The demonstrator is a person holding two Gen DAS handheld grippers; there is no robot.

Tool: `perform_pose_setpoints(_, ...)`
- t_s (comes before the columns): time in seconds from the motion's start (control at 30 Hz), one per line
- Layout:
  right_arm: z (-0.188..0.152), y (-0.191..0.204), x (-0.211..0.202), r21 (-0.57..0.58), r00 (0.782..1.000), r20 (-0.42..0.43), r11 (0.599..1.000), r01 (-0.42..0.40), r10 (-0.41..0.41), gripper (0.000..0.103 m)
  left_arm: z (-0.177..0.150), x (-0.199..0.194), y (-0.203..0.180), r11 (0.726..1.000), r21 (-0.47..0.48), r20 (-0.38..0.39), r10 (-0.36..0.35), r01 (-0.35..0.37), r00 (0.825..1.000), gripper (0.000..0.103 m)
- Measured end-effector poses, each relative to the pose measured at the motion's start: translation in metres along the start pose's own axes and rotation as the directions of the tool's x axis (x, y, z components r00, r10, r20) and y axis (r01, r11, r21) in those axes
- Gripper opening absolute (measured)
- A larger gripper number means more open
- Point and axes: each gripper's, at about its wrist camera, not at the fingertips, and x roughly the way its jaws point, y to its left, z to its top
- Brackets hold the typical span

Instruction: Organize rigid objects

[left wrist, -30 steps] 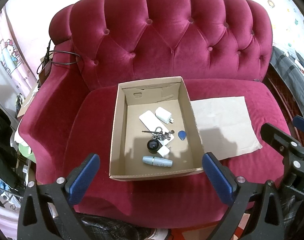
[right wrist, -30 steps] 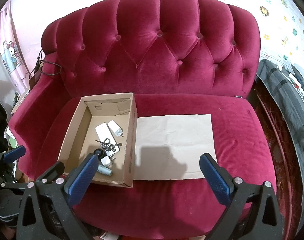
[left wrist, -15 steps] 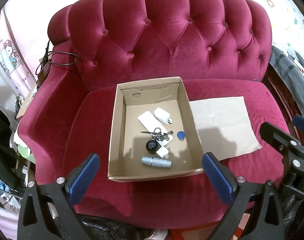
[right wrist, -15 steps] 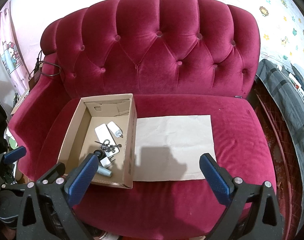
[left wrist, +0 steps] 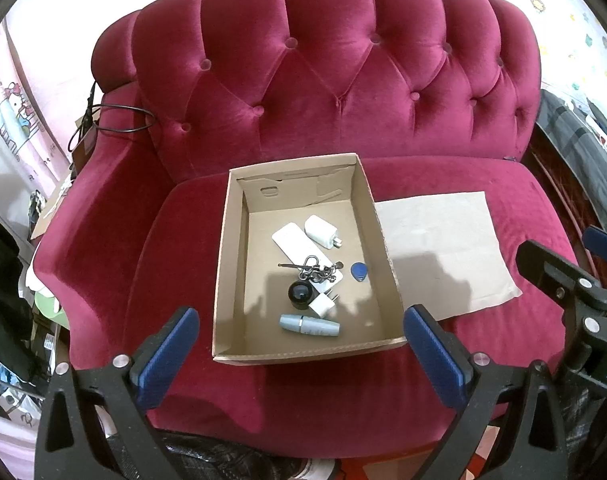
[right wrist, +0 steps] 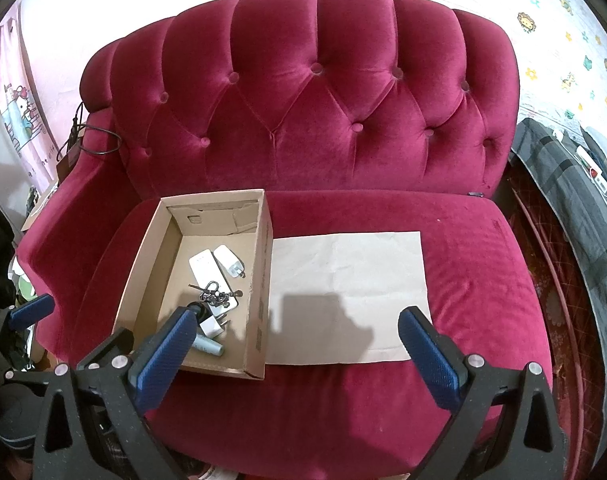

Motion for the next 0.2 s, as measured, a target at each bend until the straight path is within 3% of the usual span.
perform_pose_setpoints(0.2, -0.0004, -0.0008, -0.0002, -0.001, 1.0, 0.001, 1.0, -0.001, 0.001, 0.103, -0.0001, 0.0012, -0.0006, 1.0, 0.002, 0.004, 0.005, -0.005, 1.0, 0.103)
